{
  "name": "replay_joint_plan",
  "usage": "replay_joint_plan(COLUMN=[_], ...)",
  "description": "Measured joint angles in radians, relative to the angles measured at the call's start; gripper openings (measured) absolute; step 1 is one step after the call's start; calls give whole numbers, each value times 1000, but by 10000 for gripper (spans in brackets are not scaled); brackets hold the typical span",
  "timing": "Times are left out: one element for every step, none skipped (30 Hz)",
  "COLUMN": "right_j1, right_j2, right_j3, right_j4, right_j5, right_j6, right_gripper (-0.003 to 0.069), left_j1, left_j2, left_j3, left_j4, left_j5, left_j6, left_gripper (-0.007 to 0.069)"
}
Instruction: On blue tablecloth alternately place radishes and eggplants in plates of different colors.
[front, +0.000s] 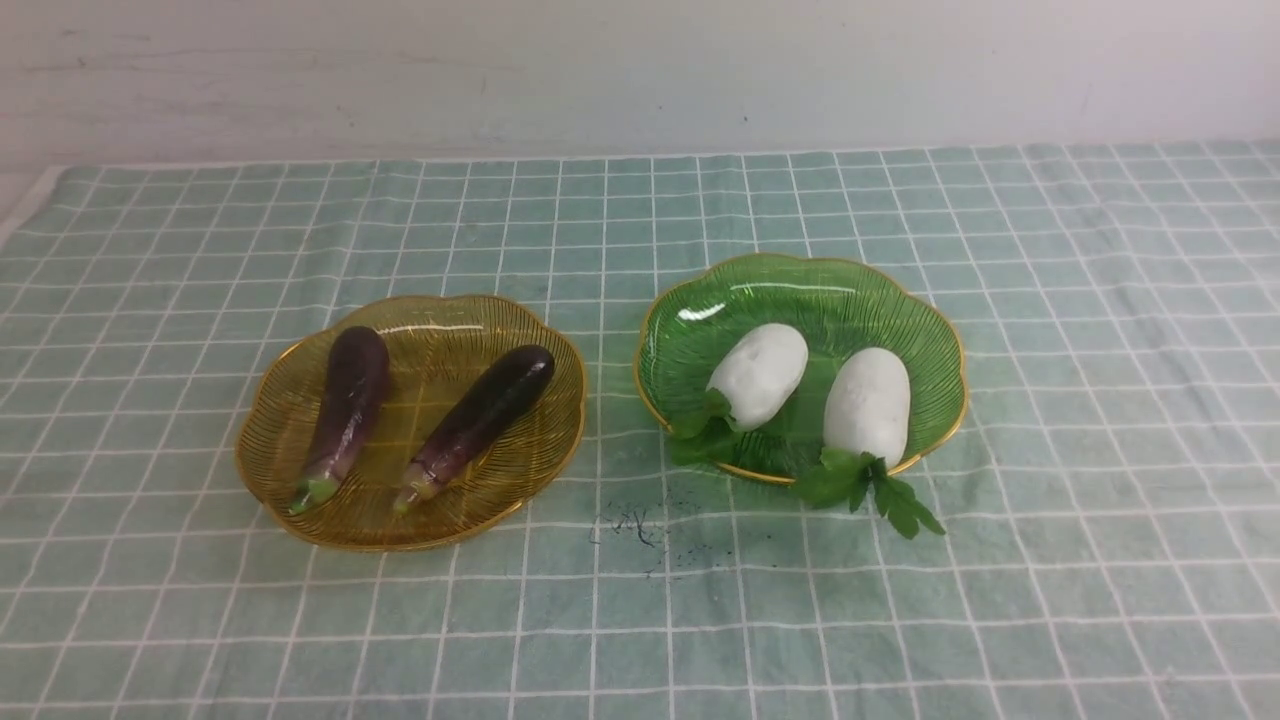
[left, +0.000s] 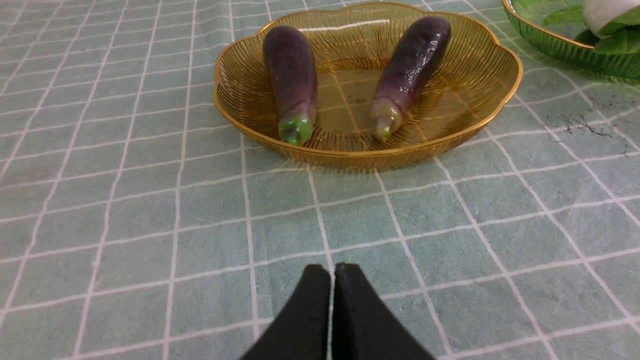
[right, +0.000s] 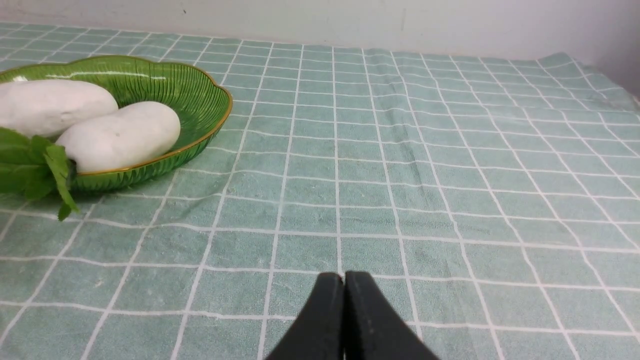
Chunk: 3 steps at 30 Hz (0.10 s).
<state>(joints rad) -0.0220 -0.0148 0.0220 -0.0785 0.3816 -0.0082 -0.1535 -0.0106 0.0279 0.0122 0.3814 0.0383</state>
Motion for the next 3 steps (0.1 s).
replay_joint_plan(right_j1=[0, 0, 0], right_j2=[0, 0, 0], right_j3=[0, 0, 0], right_j4=[0, 0, 0], right_j5=[0, 0, 0], right_j6=[0, 0, 0], right_gripper=[-14, -14, -14], left_j1=[0, 0, 0], left_j2=[0, 0, 0], left_j3=[0, 0, 0], left_j4=[0, 0, 0], left_j5=[0, 0, 0], left_j6=[0, 0, 0], left_gripper=[-7, -7, -7])
